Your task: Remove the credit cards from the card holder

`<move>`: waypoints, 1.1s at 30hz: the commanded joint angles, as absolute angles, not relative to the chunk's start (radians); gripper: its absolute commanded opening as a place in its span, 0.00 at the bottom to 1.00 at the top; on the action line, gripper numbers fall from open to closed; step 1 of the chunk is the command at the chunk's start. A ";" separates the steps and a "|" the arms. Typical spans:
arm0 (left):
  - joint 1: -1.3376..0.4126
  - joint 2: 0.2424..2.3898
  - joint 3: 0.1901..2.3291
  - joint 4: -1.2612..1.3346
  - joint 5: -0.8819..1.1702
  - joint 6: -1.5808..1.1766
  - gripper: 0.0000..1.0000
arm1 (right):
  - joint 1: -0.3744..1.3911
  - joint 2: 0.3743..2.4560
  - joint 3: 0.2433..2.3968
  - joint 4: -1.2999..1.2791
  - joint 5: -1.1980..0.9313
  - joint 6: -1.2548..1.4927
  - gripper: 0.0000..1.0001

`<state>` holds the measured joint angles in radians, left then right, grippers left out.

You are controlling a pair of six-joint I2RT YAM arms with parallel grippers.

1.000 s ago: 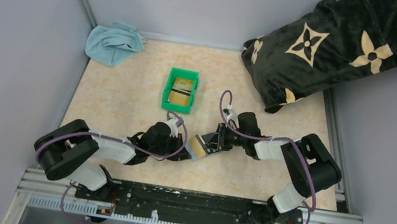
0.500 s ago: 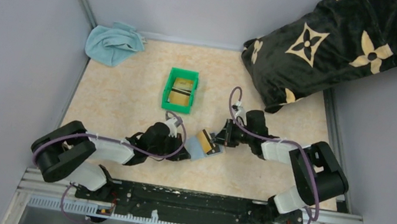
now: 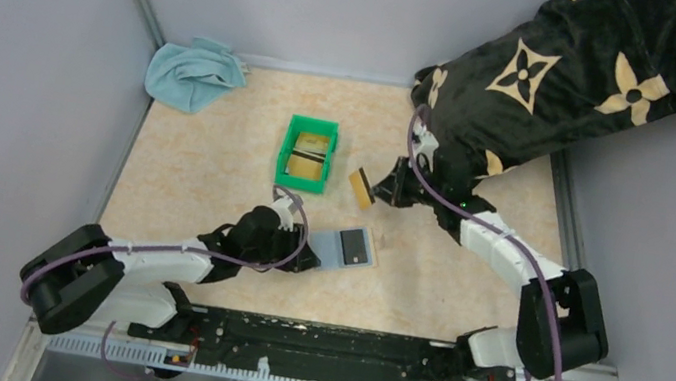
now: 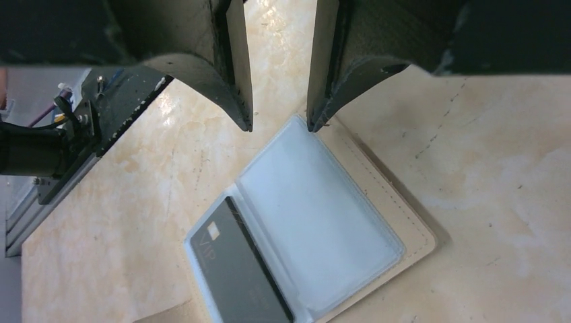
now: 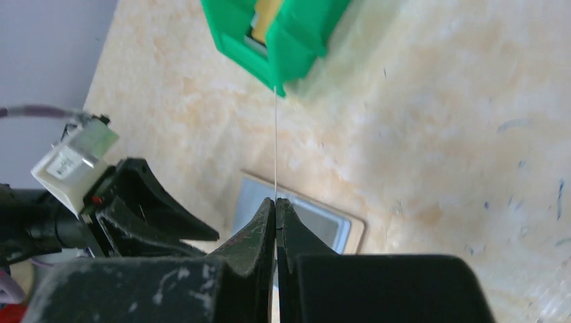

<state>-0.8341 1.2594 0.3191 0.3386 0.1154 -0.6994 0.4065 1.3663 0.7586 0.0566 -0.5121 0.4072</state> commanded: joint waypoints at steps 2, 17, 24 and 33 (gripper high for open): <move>-0.828 1.117 0.329 0.245 0.089 -0.652 0.42 | 0.449 1.408 0.970 -0.015 -0.440 0.327 0.00; -0.810 0.804 0.455 -0.229 -0.182 -0.667 0.70 | 0.608 1.966 1.708 -0.308 -0.304 0.149 0.00; -0.805 0.735 0.446 -0.337 -0.271 -0.698 0.89 | 0.679 2.125 1.883 -0.403 -0.197 0.087 0.00; -0.801 0.732 0.431 -0.337 -0.273 -0.709 0.89 | 0.718 2.228 2.002 -0.486 -0.166 0.039 0.00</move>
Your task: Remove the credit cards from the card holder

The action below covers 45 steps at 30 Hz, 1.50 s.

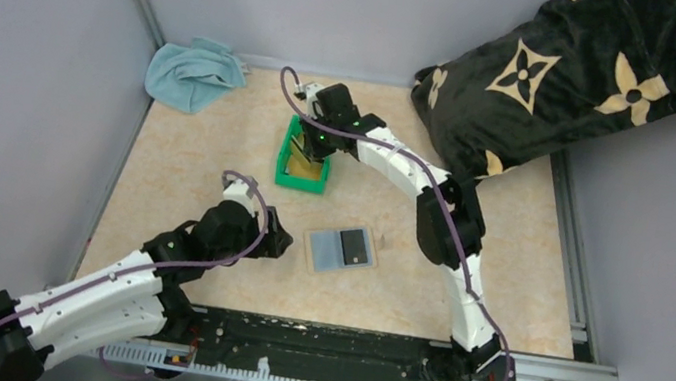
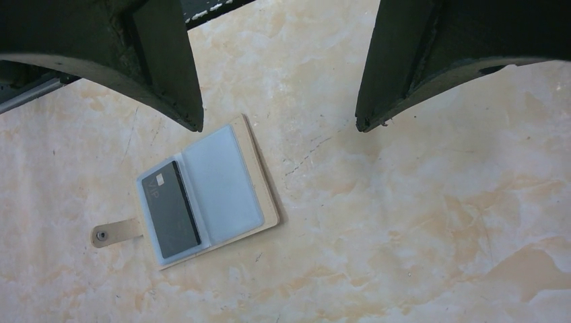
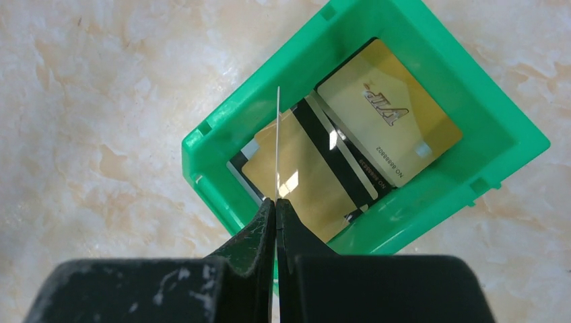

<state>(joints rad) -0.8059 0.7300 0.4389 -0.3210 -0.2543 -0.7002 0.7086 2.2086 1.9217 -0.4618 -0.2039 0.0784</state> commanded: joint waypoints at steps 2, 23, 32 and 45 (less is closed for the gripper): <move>-0.800 0.738 0.432 -0.330 -0.270 -0.708 0.89 | 0.718 2.242 2.019 -0.495 -0.142 0.032 0.00; -0.795 0.730 0.414 -0.331 -0.268 -0.718 0.90 | 0.763 2.351 2.175 -0.496 0.194 -0.097 0.00; -0.792 0.765 0.397 -0.282 -0.246 -0.713 0.90 | 0.807 2.267 2.050 -0.399 0.336 -0.181 0.00; -0.783 0.770 0.371 -0.259 -0.230 -0.711 0.91 | 0.895 2.287 1.943 -0.286 0.439 -0.325 0.00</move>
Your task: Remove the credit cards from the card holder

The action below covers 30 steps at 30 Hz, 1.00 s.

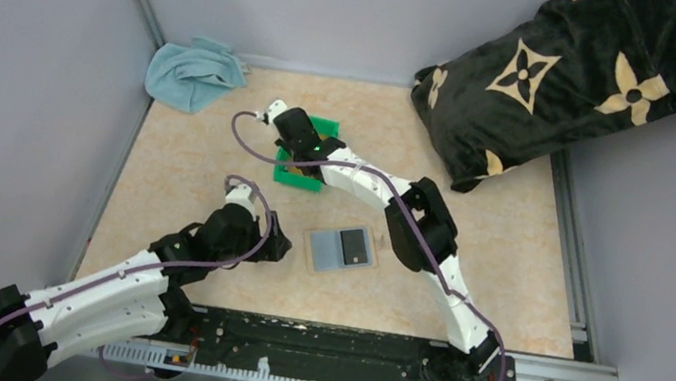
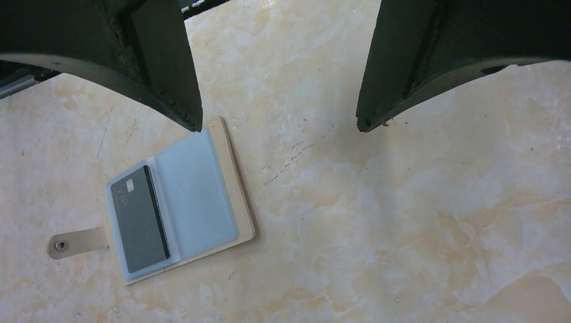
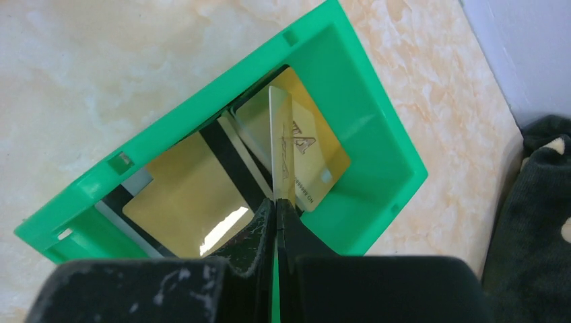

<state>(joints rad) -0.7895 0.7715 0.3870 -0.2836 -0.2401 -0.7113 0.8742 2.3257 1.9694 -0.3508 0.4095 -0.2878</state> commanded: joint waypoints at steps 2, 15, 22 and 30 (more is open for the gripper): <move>-0.781 0.764 0.367 -0.259 -0.227 -0.712 0.91 | 0.897 2.281 1.923 -0.275 0.413 -0.321 0.00; -0.769 0.752 0.356 -0.262 -0.218 -0.709 0.91 | 0.887 2.371 1.941 -0.299 0.399 -0.311 0.00; -0.764 0.751 0.353 -0.263 -0.212 -0.704 0.92 | 0.877 2.396 1.951 -0.318 0.347 -0.268 0.00; -0.758 0.758 0.353 -0.252 -0.201 -0.699 0.94 | 0.865 2.391 1.951 -0.321 0.366 -0.247 0.32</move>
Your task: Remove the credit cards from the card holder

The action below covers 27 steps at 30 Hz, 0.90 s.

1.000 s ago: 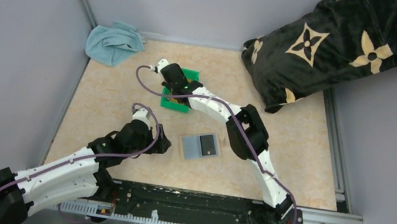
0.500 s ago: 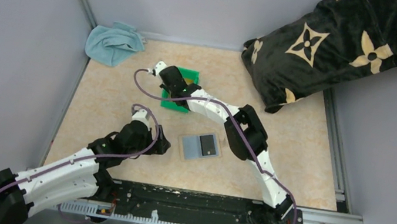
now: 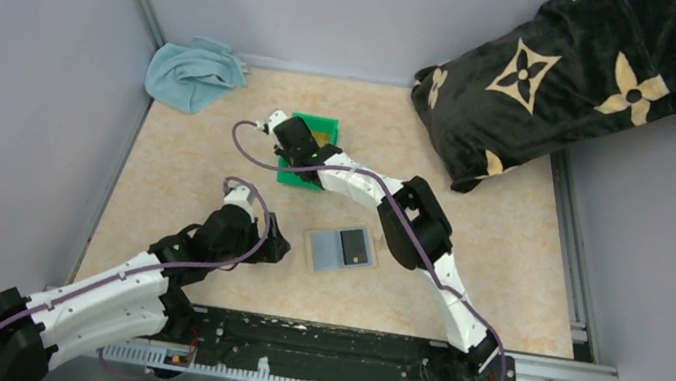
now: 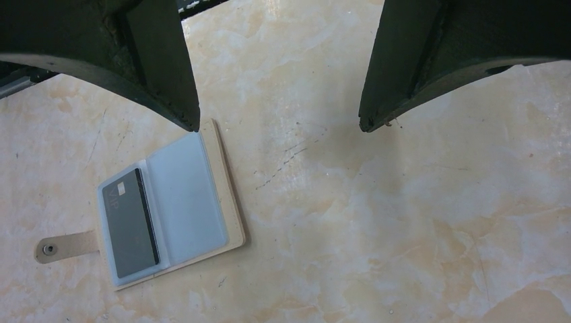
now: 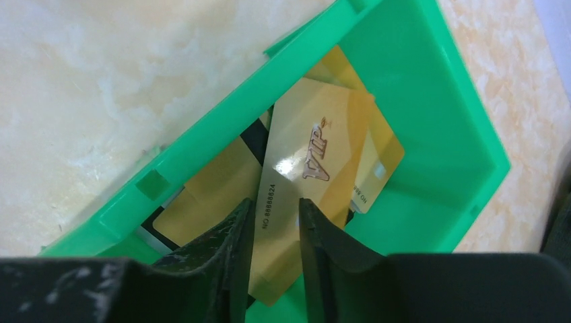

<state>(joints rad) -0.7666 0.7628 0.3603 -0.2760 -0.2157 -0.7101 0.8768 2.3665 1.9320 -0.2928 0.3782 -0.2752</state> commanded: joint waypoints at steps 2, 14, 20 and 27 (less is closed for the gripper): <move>-0.758 0.763 0.351 -0.245 -0.198 -0.699 0.94 | 0.866 2.373 1.933 -0.307 0.377 -0.246 0.33; -0.750 0.781 0.341 -0.213 -0.176 -0.695 0.94 | 0.872 2.220 1.797 -0.244 0.354 -0.198 0.30; -0.747 0.788 0.335 -0.198 -0.165 -0.695 0.95 | 0.879 2.193 1.770 -0.247 0.253 -0.130 0.00; -0.746 0.784 0.331 -0.198 -0.159 -0.695 0.95 | 0.879 2.256 1.804 -0.283 0.231 -0.074 0.00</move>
<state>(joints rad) -0.7544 0.7902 0.3412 -0.2226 -0.1711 -0.7094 0.8745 2.2707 1.7653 -0.2600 0.2550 -0.1295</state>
